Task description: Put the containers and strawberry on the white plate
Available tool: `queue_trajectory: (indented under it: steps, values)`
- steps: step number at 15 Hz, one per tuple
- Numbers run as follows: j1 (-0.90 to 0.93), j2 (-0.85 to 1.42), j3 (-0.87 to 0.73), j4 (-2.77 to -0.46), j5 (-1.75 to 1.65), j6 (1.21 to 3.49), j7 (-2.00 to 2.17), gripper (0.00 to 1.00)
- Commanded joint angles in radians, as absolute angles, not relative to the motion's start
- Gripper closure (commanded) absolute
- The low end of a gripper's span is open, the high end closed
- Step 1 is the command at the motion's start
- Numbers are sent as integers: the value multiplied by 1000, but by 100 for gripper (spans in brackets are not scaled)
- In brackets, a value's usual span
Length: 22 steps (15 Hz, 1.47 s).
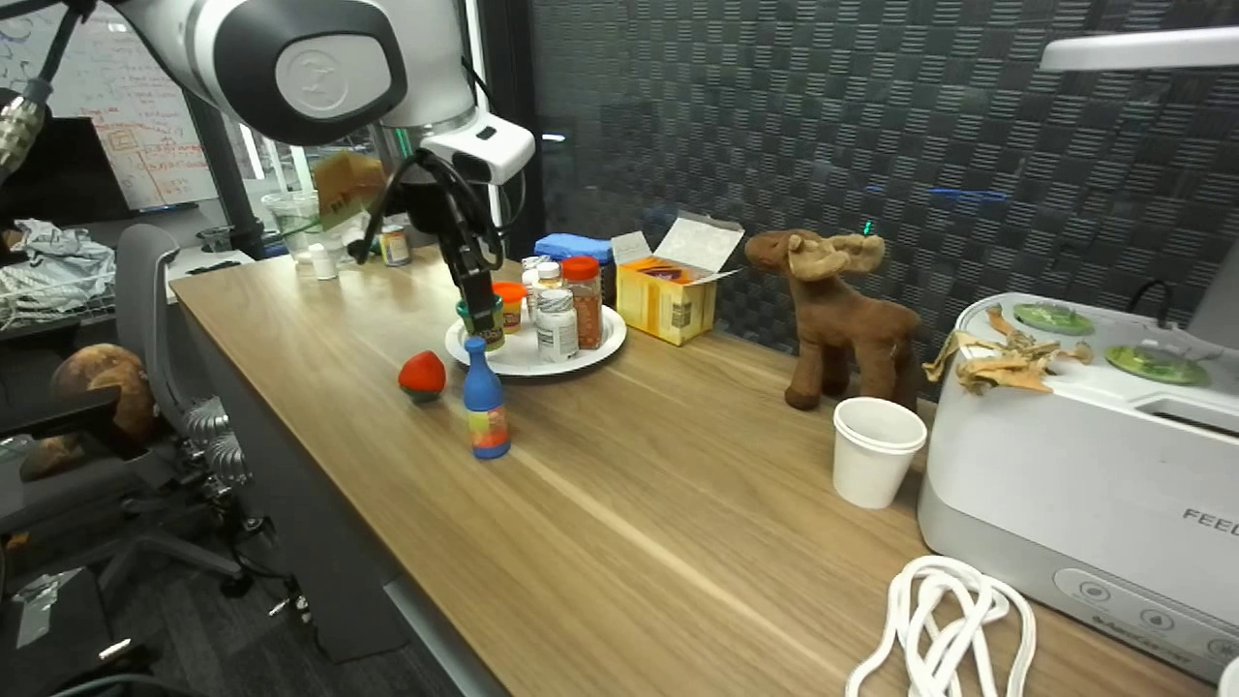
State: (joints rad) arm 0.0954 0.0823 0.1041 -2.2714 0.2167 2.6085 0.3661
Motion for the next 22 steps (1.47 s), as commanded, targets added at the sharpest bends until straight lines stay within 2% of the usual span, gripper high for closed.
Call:
queue_trajectory:
  steps: [1, 17, 18, 19, 20, 22]
  values:
    - [96, 99, 96, -2237, 215, 2581, 344, 72]
    - [104, 158, 45, -2211, 40, 2606, 463, 72]
    - [104, 157, 45, -2212, 42, 2606, 461, 59]
    - [103, 154, 46, -2214, 46, 2604, 459, 23]
    - [104, 150, 46, -2217, 47, 2603, 459, 21]
    - [105, 139, 48, -2222, 51, 2598, 460, 8]
